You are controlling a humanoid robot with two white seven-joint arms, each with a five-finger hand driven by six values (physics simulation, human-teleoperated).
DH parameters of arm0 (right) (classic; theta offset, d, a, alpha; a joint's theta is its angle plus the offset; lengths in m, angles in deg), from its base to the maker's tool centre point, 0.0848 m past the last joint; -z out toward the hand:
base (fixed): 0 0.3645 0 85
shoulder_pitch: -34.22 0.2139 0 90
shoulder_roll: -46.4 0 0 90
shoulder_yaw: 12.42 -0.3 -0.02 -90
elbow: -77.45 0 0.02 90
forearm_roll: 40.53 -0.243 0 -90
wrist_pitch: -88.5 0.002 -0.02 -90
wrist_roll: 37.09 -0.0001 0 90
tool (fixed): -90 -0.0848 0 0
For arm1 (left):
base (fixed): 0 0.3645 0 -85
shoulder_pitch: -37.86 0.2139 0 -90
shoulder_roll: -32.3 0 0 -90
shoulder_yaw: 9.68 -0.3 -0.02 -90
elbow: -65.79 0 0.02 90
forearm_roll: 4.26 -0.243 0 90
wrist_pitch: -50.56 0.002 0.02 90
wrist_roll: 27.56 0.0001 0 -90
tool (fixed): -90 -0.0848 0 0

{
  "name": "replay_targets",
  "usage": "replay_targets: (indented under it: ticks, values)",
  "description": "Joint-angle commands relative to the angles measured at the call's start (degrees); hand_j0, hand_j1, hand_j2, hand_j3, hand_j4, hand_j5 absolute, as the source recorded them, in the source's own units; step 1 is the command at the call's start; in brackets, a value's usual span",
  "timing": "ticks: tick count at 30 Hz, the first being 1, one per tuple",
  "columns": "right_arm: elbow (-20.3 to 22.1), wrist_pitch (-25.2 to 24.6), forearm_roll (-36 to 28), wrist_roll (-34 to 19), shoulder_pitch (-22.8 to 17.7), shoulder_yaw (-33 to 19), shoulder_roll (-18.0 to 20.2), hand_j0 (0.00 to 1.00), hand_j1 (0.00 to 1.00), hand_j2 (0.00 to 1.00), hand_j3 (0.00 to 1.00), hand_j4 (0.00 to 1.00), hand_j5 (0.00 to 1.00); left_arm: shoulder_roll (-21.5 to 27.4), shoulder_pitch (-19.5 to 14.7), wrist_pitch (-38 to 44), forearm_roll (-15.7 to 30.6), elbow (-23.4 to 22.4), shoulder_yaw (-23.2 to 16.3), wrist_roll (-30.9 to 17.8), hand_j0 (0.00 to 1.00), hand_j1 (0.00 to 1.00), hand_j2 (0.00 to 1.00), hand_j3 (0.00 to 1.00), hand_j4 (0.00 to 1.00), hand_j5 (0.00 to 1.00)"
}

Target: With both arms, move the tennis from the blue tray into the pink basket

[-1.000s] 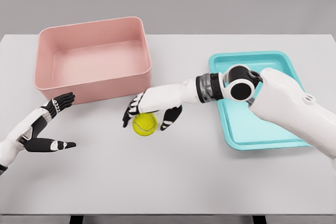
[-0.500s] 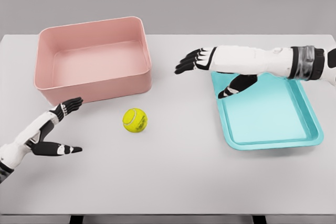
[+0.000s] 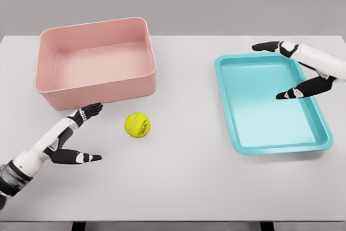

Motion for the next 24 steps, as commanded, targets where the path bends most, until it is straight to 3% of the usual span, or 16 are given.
replay_targets:
  ticks: [1,3,5,11,19,24]
  values:
    - [1.04,-0.19,-1.25,0.03,0.0,-0.08,0.24,1.0,1.0,1.0,1.0,1.0,1.0,-1.44,0.0,0.02,0.05,0.29,-0.19,0.02,1.0,1.0,1.0,1.0,1.0,1.0]
    - [3.32,-0.19,-1.25,0.03,0.61,0.01,-0.02,1.0,1.0,1.0,1.0,1.0,1.0,-1.62,-0.09,0.02,0.13,0.64,-0.1,0.02,1.0,1.0,1.0,1.0,1.0,1.0]
    - [8.24,-0.19,-1.25,0.03,0.62,-0.69,0.94,1.0,1.0,1.0,1.0,1.0,1.0,-1.97,-0.26,0.02,0.13,1.08,-0.1,0.02,1.0,1.0,1.0,1.0,1.0,1.0]
    - [11.76,-0.19,-1.34,0.03,-0.26,-4.47,8.85,1.0,1.0,1.0,1.0,1.0,1.0,-4.08,-0.62,0.02,0.31,1.52,-0.1,0.11,1.0,1.0,1.0,1.0,1.0,1.0]
    - [11.76,-0.19,-1.25,0.03,-3.51,-4.3,9.91,1.0,1.0,1.0,1.0,1.0,1.0,-4.34,-1.67,0.02,0.84,1.6,0.16,0.11,1.0,1.0,1.0,1.0,1.0,1.0]
    - [11.85,-0.19,-1.25,0.03,-3.43,-4.3,10.35,1.0,1.0,1.0,1.0,1.0,1.0,-4.34,-2.55,7.68,0.49,2.22,0.07,0.11,1.0,1.0,1.0,1.0,1.0,1.0]
